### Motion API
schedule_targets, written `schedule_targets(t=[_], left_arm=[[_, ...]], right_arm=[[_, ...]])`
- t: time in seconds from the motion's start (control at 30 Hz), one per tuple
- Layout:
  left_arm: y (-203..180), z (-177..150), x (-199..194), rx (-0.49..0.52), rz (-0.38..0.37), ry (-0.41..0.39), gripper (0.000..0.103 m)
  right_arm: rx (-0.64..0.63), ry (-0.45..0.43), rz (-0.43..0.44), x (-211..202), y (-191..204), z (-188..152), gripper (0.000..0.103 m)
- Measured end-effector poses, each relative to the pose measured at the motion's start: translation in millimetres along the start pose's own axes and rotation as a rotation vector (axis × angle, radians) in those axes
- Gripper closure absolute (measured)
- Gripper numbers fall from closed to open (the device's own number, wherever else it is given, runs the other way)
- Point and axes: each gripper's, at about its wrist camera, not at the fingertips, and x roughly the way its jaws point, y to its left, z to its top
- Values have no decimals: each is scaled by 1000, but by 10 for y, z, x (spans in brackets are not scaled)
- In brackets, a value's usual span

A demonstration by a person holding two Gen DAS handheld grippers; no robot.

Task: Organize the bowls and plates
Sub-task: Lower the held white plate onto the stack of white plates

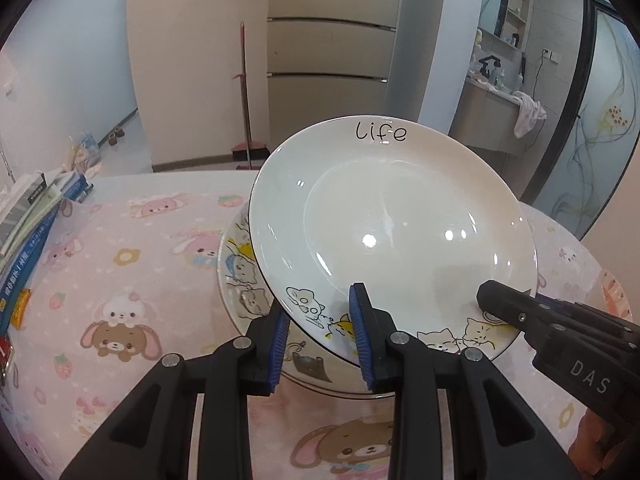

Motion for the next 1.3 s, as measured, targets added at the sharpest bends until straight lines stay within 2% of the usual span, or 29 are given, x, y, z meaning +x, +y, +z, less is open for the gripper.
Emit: schedule_targets(t=[0.33, 0.73, 0.87, 1.3], left_arm=[[2, -47, 182, -9, 5, 30, 71], [-14, -133, 84, 33, 129, -15, 70], [21, -122, 83, 34, 130, -13, 70], [-37, -119, 68, 116, 218, 14, 68]], right_arm=[[3, 42, -7, 123, -73, -8, 78], [-37, 70, 1, 193, 32, -58, 76], [-57, 64, -11, 188, 42, -66, 74], [-130, 64, -85, 197, 214, -121, 70]])
